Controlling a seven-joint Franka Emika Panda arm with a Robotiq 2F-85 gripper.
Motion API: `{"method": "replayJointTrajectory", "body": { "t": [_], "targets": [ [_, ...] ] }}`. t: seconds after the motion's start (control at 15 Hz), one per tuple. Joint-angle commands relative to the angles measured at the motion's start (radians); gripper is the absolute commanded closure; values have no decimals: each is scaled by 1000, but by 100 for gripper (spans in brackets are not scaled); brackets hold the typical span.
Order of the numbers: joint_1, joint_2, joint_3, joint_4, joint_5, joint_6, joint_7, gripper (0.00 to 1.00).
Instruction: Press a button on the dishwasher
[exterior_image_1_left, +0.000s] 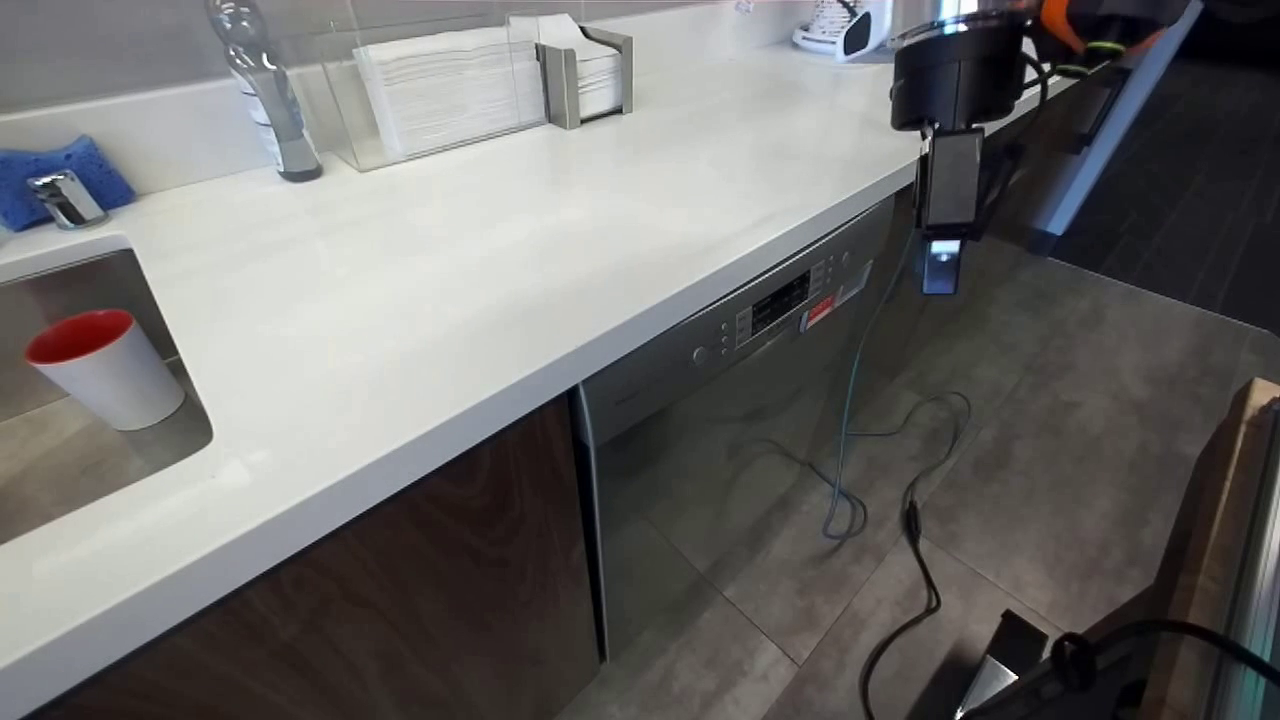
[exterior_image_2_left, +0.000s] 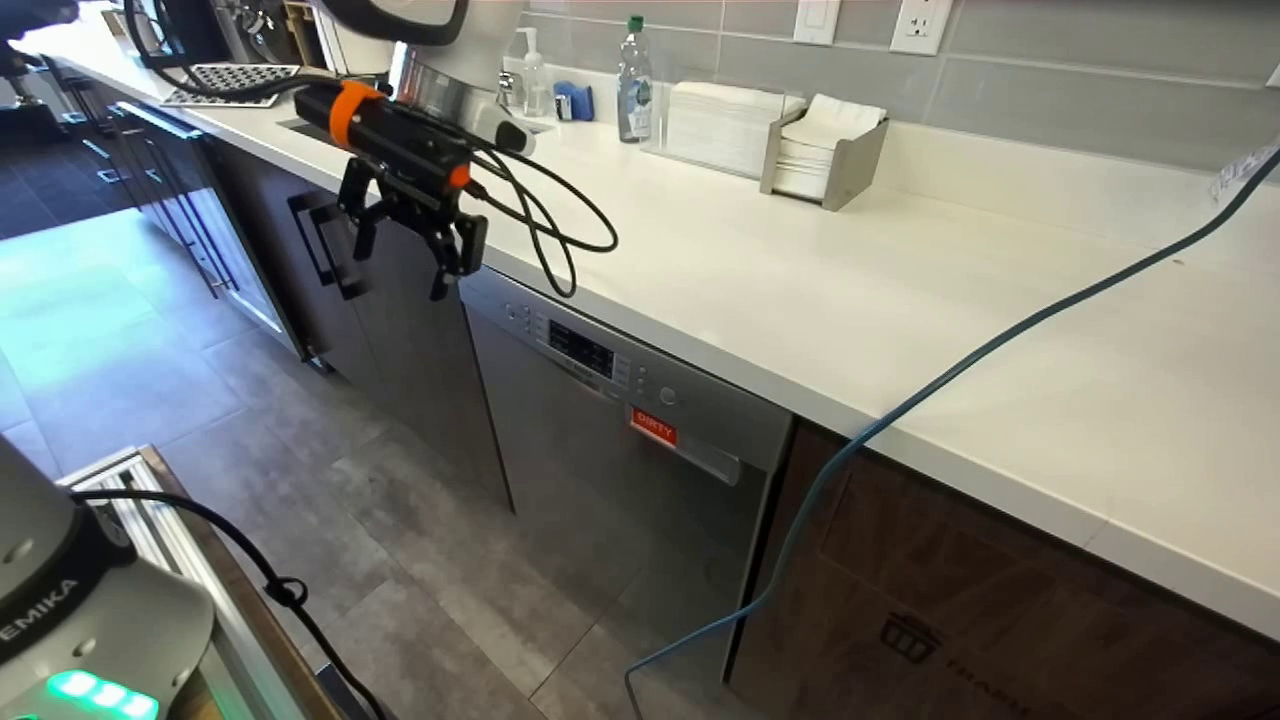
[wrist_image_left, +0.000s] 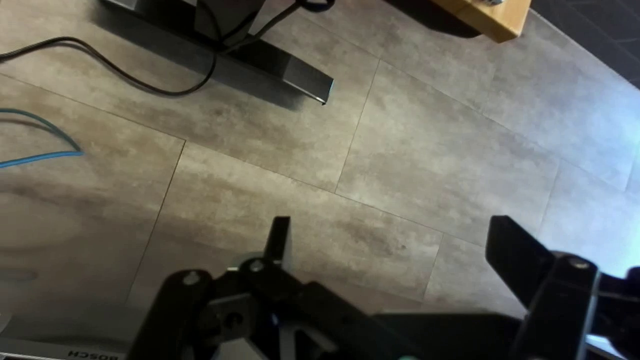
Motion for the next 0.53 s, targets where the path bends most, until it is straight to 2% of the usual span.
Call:
{"method": "replayJointTrajectory", "body": {
  "t": [0.0, 0.47],
  "targets": [
    [8, -31, 15, -111, -2, 189, 25, 0],
    [24, 17, 6, -187, 128, 480, -44, 0]
  ]
}}
